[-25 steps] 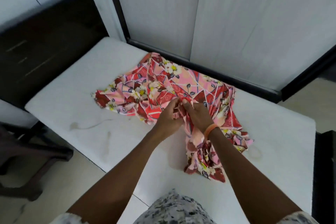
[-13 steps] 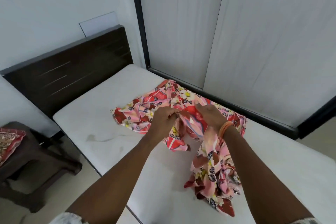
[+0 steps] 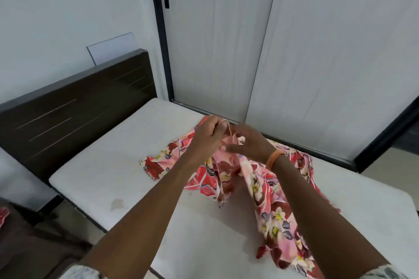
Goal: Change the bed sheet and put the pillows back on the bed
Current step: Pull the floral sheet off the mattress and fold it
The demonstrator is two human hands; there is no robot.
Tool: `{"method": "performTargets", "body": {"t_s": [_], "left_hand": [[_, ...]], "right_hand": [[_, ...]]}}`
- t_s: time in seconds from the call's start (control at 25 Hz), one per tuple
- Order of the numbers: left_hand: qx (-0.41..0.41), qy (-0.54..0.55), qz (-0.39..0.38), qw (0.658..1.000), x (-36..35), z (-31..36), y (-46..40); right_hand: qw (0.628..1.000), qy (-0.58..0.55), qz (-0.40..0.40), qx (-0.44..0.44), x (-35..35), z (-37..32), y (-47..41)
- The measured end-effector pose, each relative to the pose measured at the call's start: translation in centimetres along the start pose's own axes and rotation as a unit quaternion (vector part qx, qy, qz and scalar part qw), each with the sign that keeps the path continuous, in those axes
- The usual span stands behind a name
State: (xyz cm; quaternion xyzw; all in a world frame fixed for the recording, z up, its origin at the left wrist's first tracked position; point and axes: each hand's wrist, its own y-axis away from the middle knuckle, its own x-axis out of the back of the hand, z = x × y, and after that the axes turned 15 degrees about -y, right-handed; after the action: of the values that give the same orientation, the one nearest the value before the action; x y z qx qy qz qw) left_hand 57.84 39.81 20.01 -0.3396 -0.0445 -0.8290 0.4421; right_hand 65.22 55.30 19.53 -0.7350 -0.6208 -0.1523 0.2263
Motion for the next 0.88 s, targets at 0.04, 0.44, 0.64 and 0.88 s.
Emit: {"method": "performTargets", "body": {"t_s": [0.04,0.44,0.64,0.88], "left_hand": [[-0.014,-0.006,-0.026,1.000,1.2,-0.6,-0.4],[0.115,-0.339,0.089,0.930,8.2,-10.3,-1.6],[0.219,-0.109,0.070,0.967,8.9,-11.1,-2.6],[0.253,0.081,-0.093,0.960,8.4,-6.5,-4.0]], "right_hand": [[0.999,0.026,0.023,0.030,-1.3,-0.9,-0.9],[0.956,-0.035,0.283,-0.066,-2.2,-1.9,-5.1],[0.951,0.047,0.263,-0.156,0.0,0.5,-5.8],[0.912,-0.096,0.345,-0.198,2.9,2.7,-6.2]]}}
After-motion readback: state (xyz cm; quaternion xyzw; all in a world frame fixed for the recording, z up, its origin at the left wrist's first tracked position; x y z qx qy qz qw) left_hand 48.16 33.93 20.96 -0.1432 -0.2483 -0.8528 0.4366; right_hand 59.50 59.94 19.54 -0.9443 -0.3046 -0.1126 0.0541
